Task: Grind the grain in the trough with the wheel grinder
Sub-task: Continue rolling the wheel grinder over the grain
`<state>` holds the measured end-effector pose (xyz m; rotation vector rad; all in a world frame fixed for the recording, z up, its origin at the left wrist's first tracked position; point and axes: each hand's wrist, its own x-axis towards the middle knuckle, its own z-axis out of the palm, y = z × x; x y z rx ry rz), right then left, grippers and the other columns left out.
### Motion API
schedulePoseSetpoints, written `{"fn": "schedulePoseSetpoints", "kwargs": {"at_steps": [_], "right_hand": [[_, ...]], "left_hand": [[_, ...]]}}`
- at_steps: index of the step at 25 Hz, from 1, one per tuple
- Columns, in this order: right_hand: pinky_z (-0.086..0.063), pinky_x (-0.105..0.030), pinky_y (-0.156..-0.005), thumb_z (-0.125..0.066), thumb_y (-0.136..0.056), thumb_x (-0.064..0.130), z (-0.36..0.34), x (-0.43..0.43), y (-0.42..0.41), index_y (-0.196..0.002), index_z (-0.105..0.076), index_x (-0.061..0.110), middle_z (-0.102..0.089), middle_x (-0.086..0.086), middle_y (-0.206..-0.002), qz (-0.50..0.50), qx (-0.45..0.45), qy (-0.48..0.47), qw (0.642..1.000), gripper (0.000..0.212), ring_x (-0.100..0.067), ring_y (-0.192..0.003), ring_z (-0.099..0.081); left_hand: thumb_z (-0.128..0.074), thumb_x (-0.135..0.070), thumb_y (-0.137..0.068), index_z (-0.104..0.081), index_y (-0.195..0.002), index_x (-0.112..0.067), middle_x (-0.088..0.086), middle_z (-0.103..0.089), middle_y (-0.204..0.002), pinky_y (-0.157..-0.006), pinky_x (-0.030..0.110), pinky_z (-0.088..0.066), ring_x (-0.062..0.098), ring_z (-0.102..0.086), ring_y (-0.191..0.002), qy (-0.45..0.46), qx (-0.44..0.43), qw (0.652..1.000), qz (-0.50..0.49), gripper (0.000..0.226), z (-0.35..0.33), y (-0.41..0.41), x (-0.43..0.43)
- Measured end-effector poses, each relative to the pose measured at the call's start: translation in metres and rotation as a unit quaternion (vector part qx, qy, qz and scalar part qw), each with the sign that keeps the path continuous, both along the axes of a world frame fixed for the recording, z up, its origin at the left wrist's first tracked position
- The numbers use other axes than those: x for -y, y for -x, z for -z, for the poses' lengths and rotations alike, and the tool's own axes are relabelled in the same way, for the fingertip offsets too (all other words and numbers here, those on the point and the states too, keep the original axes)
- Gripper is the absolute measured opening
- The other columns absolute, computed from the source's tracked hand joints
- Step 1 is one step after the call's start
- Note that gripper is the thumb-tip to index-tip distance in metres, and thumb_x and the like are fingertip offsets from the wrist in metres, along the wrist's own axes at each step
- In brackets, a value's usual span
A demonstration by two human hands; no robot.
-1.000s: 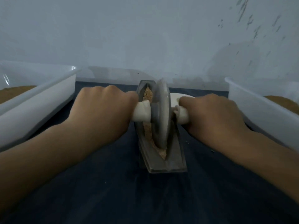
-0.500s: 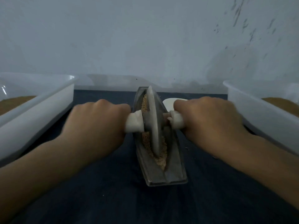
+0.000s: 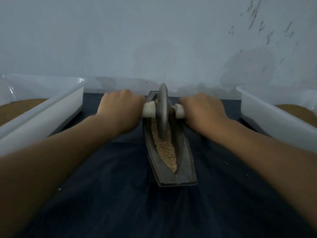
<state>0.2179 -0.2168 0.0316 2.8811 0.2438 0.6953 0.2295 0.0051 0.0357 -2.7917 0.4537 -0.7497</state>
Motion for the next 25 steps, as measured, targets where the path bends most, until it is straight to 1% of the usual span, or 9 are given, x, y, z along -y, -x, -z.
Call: {"fn": "schedulePoseSetpoints", "kwargs": {"at_steps": [3, 5, 7, 9, 12, 15, 17, 20, 25], "right_hand": [[-0.016, -0.02, -0.046, -0.066, -0.067, 0.029, 0.014, 0.017, 0.058, -0.076, -0.033, 0.034, -0.031, 0.011, -0.055, -0.068, 0.101, 0.03, 0.992, 0.035, -0.021, -0.044, -0.033], [-0.015, -0.018, -0.048, -0.066, -0.062, 0.028, 0.014, 0.024, 0.057, -0.075, -0.032, 0.031, -0.03, 0.011, -0.053, -0.076, 0.129, 0.026, 0.988, 0.037, -0.024, -0.041, -0.036], [-0.02, -0.022, -0.047, -0.07, -0.072, 0.022, 0.015, 0.011, 0.033, -0.078, -0.045, 0.026, -0.045, 0.004, -0.058, -0.02, 0.126, 0.051, 0.991, 0.027, -0.029, -0.049, -0.05], [-0.032, -0.032, -0.056, -0.065, -0.086, 0.019, 0.006, -0.007, -0.006, -0.094, -0.058, 0.023, -0.065, -0.005, -0.083, 0.025, 0.075, 0.017, 0.997, 0.011, -0.034, -0.076, -0.064], [-0.036, -0.034, -0.067, -0.059, -0.091, 0.015, -0.009, -0.018, -0.037, -0.106, -0.063, 0.02, -0.067, -0.009, -0.103, 0.043, 0.002, -0.015, 0.999, 0.017, -0.033, -0.094, -0.064], [-0.032, -0.03, -0.054, -0.068, -0.083, 0.025, 0.0, 0.002, 0.004, -0.092, -0.059, 0.029, -0.061, -0.002, -0.081, -0.013, 0.032, 0.02, 0.999, 0.014, -0.032, -0.071, -0.058], [-0.015, -0.021, -0.046, -0.069, -0.069, 0.03, 0.013, 0.014, 0.046, -0.077, -0.045, 0.03, -0.04, 0.007, -0.059, -0.046, 0.104, 0.062, 0.992, 0.026, -0.026, -0.049, -0.036], [-0.008, -0.017, -0.049, -0.072, -0.057, 0.027, 0.012, 0.019, 0.053, -0.071, -0.034, 0.029, -0.022, 0.011, -0.055, -0.068, 0.133, 0.053, 0.987, 0.04, -0.022, -0.043, -0.026], [-0.032, -0.034, -0.063, -0.063, -0.089, 0.017, -0.003, -0.018, -0.024, -0.102, -0.061, 0.02, -0.068, -0.008, -0.095, 0.041, 0.054, 0.002, 0.998, 0.013, -0.033, -0.087, -0.064]], "left_hand": [[-0.064, -0.028, -0.064, -0.038, -0.072, -0.028, -0.007, -0.029, -0.055, -0.047, 0.021, -0.015, 0.021, -0.025, -0.044, -0.014, 0.095, 0.992, 0.08, 0.028, 0.018, 0.048, -0.023], [-0.063, -0.028, -0.058, -0.039, -0.069, -0.027, -0.006, -0.026, -0.052, -0.049, 0.018, -0.011, 0.018, -0.018, -0.042, -0.015, 0.131, 0.987, 0.091, 0.026, 0.017, 0.042, -0.027], [-0.067, -0.026, -0.069, -0.048, -0.074, -0.026, -0.004, -0.033, -0.056, -0.046, 0.024, -0.021, 0.024, -0.034, -0.043, -0.019, 0.09, 0.995, 0.037, 0.019, 0.021, 0.025, -0.017], [-0.063, -0.026, -0.085, -0.06, -0.092, -0.024, 0.004, -0.052, -0.074, -0.055, 0.033, -0.034, 0.033, -0.059, -0.068, 0.022, 0.046, 0.998, -0.025, 0.008, 0.014, -0.009, 0.0], [-0.058, -0.025, -0.091, -0.064, -0.108, -0.023, 0.007, -0.057, -0.091, -0.065, 0.036, -0.04, 0.031, -0.061, -0.085, 0.042, -0.02, 0.998, -0.047, 0.018, -0.006, -0.032, 0.013], [-0.062, -0.028, -0.084, -0.057, -0.089, -0.029, -0.002, -0.047, -0.072, -0.055, 0.032, -0.037, 0.025, -0.05, -0.063, 0.02, 0.004, 1.0, 0.012, 0.007, 0.006, 0.002, -0.007], [-0.062, -0.03, -0.07, -0.042, -0.074, -0.032, -0.009, -0.028, -0.058, -0.046, 0.021, -0.02, 0.019, -0.028, -0.046, 0.005, 0.074, 0.994, 0.081, 0.021, 0.017, 0.04, -0.022], [-0.061, -0.033, -0.061, -0.043, -0.071, -0.032, -0.011, -0.018, -0.055, -0.048, 0.017, -0.008, 0.013, -0.013, -0.043, 0.002, 0.096, 0.991, 0.094, 0.021, 0.018, 0.041, -0.026], [-0.058, -0.023, -0.091, -0.06, -0.102, -0.023, 0.004, -0.055, -0.082, -0.058, 0.035, -0.038, 0.028, -0.058, -0.074, 0.046, 0.01, 0.998, -0.036, 0.011, 0.005, -0.027, 0.005]]}}
